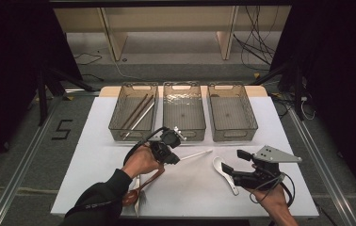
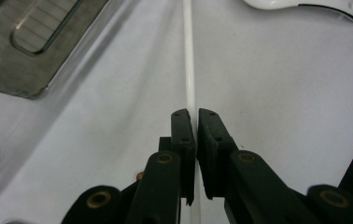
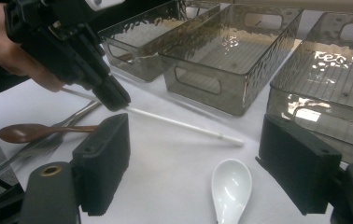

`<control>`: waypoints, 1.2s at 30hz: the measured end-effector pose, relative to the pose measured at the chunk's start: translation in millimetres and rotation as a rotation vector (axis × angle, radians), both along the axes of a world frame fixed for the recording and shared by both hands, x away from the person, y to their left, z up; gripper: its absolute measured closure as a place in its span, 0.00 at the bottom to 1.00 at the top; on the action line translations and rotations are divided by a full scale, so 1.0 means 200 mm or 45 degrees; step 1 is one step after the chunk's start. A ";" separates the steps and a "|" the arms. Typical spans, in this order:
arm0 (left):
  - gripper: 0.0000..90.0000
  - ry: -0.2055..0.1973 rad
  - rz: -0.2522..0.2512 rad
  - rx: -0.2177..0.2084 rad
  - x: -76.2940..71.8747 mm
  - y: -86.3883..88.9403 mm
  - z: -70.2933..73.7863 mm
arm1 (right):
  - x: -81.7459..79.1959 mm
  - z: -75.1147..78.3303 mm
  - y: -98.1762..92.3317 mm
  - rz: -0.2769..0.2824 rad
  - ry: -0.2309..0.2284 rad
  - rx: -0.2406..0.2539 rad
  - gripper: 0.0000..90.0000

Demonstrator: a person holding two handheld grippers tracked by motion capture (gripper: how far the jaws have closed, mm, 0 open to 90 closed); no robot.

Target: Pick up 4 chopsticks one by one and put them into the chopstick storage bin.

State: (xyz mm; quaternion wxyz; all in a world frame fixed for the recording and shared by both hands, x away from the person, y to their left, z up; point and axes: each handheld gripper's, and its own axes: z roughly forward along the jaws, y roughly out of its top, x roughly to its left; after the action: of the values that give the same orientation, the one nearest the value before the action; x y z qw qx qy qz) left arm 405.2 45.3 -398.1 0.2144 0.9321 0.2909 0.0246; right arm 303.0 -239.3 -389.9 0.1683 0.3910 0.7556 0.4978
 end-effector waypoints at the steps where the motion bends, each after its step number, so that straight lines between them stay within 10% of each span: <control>1: 0.95 -0.008 0.007 -0.011 0.00 0.01 0.01 | 0.00 0.00 0.00 0.000 0.000 0.000 0.29; 19: 0.95 -0.116 0.075 -0.141 0.01 0.20 0.28 | 0.00 0.00 0.00 -0.004 0.005 0.001 0.29; 36: 0.95 -0.165 0.506 -0.251 0.34 0.72 0.36 | 0.00 0.00 0.00 -0.005 0.004 0.000 0.29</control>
State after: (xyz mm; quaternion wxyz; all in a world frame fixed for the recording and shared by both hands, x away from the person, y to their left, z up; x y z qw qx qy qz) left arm 473.9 190.0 -325.6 0.3136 0.8275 0.4554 0.0976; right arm 303.7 -239.4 -390.5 0.1682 0.3930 0.7553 0.4968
